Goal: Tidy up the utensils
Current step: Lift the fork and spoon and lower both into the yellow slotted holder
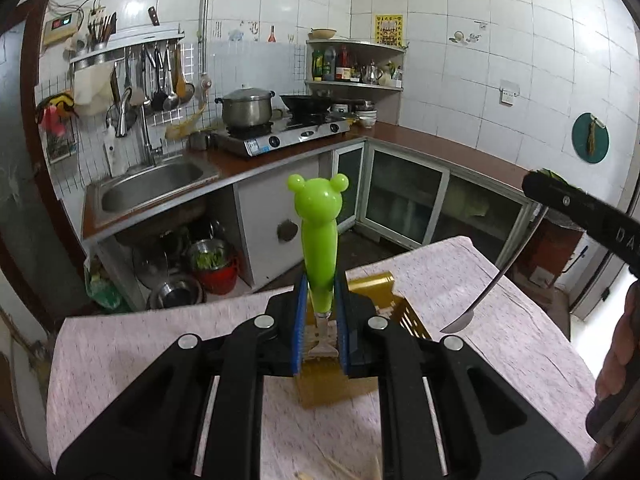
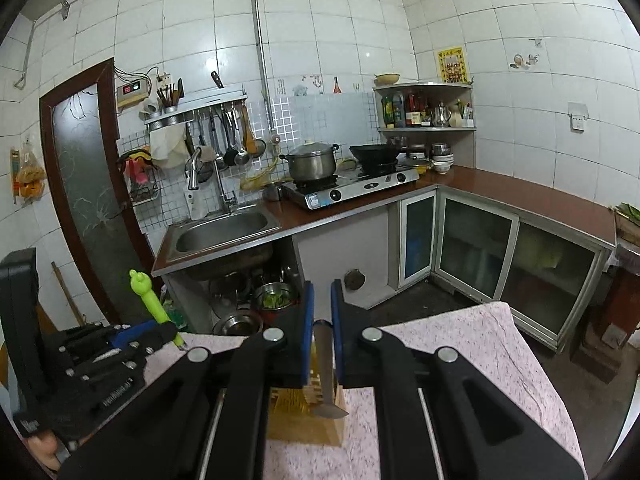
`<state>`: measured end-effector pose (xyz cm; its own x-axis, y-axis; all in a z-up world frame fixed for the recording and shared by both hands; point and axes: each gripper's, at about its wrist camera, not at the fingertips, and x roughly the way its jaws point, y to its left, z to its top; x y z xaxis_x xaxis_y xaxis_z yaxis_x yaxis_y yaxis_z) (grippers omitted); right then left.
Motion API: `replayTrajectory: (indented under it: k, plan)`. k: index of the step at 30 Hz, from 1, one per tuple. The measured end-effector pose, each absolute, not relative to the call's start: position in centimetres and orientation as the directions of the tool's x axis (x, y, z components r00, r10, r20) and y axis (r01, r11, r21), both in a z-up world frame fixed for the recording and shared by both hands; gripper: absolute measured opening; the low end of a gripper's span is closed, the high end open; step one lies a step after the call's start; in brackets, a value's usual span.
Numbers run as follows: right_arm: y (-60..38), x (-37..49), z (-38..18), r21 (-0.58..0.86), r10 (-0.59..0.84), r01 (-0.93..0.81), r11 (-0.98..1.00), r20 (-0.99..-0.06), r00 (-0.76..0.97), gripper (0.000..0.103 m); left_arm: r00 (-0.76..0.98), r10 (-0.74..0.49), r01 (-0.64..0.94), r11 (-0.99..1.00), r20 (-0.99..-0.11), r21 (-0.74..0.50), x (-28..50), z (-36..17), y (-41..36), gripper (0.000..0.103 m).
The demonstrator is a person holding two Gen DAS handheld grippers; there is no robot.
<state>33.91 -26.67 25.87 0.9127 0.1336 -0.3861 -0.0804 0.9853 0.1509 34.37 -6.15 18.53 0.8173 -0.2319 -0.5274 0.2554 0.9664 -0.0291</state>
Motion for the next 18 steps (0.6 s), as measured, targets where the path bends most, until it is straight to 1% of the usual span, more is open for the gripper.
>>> replayTrajectory:
  k: [4,9,18]
  plan:
    - [-25.7,36.0,25.1,0.149,0.136,-0.083,0.985,-0.395,0.909,0.009,0.813,-0.235,0.250,0.967,-0.533,-0.044,36.5,17.0,-6.3,0.012]
    - [-25.2,38.2,22.7,0.162,0.150,-0.088,0.983,-0.419,0.896,0.009,0.809,-0.225,0.251,0.968,-0.543,-0.028,38.1,14.3,-6.5,0.012]
    - [-24.5,41.2,16.5,0.155,0.161,-0.096,0.983,-0.483,0.861,0.009,0.778,-0.250,0.265,0.962,-0.577,-0.060,39.7,9.7,-6.4,0.012]
